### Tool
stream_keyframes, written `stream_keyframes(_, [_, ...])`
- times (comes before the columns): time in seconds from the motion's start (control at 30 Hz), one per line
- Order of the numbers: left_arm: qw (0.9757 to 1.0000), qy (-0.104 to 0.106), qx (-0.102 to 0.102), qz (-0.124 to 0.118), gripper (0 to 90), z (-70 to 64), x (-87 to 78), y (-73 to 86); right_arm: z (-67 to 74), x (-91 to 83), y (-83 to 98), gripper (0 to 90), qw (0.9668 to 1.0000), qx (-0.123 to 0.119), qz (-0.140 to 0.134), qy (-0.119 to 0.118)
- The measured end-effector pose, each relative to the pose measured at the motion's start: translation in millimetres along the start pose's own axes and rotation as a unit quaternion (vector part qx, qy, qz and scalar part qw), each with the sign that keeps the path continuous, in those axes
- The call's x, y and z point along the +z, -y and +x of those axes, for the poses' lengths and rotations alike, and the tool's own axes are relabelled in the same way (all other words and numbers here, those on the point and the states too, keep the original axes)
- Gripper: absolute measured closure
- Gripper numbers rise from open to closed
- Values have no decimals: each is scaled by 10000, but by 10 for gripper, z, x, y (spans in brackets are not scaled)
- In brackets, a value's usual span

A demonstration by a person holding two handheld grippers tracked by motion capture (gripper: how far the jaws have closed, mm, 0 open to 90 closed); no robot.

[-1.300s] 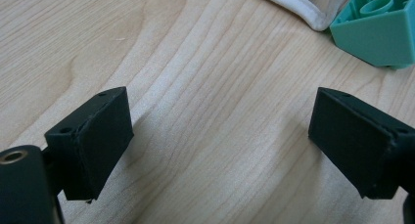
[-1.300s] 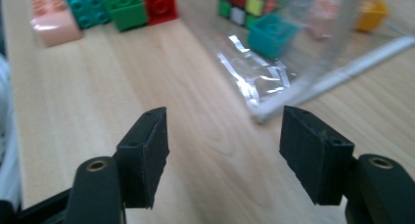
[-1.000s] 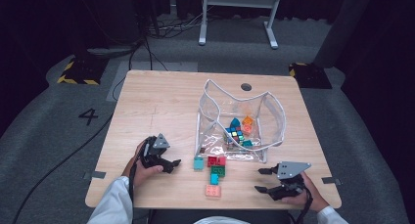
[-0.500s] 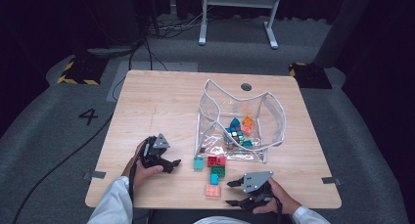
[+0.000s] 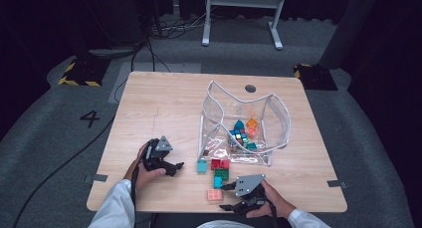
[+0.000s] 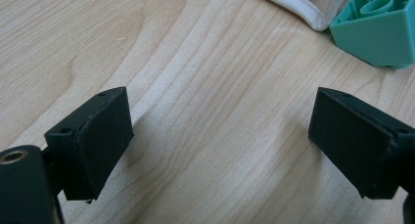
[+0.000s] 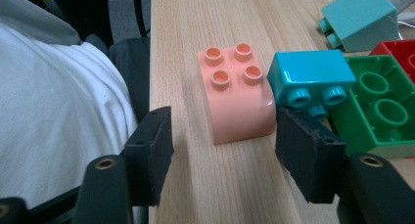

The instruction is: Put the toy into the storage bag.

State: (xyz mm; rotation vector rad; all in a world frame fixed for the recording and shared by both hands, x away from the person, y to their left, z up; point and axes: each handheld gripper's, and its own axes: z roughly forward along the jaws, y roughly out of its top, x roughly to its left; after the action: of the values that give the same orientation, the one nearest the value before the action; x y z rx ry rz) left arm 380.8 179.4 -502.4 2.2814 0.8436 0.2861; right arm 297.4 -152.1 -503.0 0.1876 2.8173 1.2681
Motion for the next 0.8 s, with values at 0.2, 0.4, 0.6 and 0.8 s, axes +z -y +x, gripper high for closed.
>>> stream_keyframes(0.2, [10000, 0, 0, 1, 92, 0, 0, 0, -21, 20, -10, 343, 9998, -212, -34, 28])
stream_keyframes(0.4, [10000, 1, -2, 1, 93, -1, 0, 0, 21, 25, -20, 348, 9999, -80, 53, -42])
stream_keyframes(0.6, [10000, 0, 1, 0, 93, -1, 0, 1, 71, 13, -12, 372, 10000, 19, 30, -39])
stream_keyframes(0.8, [10000, -1, -2, 1, 93, -1, -1, 0, 65, 72, -60, 392, 10000, -41, -2, -41])
